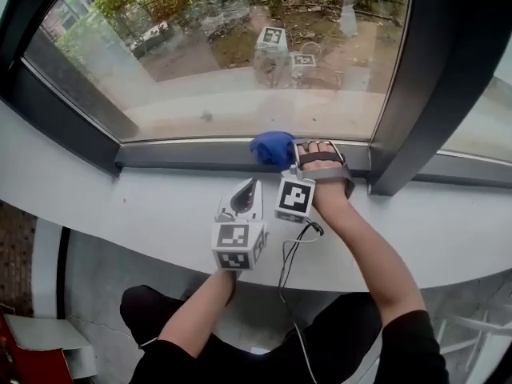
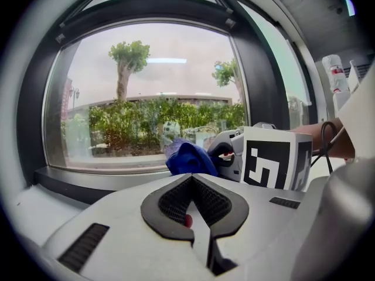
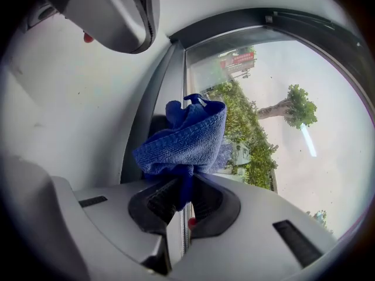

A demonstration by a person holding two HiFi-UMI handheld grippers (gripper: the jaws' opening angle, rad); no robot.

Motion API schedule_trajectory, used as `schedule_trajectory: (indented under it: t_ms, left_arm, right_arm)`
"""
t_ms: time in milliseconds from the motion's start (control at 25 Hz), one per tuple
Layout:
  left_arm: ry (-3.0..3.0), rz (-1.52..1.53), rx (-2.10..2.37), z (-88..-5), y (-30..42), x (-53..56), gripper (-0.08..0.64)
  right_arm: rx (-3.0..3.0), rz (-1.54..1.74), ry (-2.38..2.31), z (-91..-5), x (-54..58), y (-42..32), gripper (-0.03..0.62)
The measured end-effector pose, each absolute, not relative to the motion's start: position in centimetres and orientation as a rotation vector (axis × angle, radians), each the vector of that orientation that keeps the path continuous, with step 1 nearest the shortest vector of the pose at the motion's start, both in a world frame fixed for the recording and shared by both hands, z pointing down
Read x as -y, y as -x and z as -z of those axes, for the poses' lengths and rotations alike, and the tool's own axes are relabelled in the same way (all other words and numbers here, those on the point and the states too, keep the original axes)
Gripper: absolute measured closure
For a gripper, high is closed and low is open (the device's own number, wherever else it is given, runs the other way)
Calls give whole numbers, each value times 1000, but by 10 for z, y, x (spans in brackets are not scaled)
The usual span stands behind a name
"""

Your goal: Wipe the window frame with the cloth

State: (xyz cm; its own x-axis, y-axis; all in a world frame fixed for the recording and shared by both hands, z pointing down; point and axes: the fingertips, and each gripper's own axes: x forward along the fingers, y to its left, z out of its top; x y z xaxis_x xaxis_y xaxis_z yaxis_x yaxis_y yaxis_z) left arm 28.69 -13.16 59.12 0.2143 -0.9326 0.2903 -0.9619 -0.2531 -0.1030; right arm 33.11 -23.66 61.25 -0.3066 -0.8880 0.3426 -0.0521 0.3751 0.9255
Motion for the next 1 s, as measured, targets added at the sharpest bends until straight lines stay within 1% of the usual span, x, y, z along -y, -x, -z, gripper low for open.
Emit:
schedule_trajectory:
  t_ms: [160,440,1000]
  left_arm:
    - [-2421,-461,1821,-587,-285,139,555]
    - [-2520,-450,1717,-596,-291,150,555]
    - [-2665,-418,1553,-600,-311,158,555]
  right_arm:
    - [1650,1037,-884,-615,238,-335,571]
    - [1539,1115,-909,-610,236,-339,571]
    - [1507,924,-950,-622,234,-363,571]
